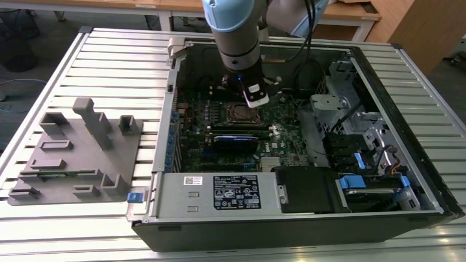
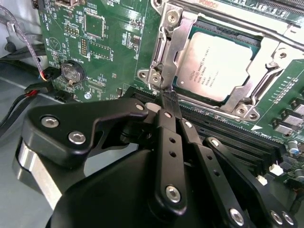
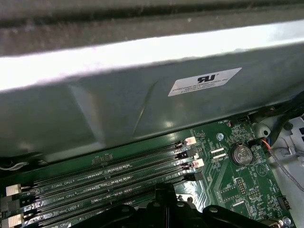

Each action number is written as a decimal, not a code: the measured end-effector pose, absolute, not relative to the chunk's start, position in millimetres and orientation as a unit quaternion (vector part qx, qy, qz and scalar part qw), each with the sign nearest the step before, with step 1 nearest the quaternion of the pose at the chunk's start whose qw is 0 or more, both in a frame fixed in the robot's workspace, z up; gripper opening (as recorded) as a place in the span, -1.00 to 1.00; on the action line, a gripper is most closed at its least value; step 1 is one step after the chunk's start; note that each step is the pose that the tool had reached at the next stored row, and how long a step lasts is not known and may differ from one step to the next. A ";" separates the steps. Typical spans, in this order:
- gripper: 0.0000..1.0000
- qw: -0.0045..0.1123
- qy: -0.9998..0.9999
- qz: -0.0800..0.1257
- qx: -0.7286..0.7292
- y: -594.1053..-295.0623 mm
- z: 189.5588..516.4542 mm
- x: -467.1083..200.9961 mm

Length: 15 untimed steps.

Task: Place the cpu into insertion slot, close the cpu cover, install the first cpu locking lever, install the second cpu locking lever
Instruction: 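Install the first cpu locking lever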

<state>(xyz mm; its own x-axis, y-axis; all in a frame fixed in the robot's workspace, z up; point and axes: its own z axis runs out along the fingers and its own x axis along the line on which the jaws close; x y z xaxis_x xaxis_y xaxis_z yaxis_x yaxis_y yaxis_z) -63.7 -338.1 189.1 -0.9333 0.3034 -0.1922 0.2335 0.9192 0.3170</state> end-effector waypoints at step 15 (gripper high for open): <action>-0.79 0.119 0.972 0.146 0.138 -338.1 196.7 -63.7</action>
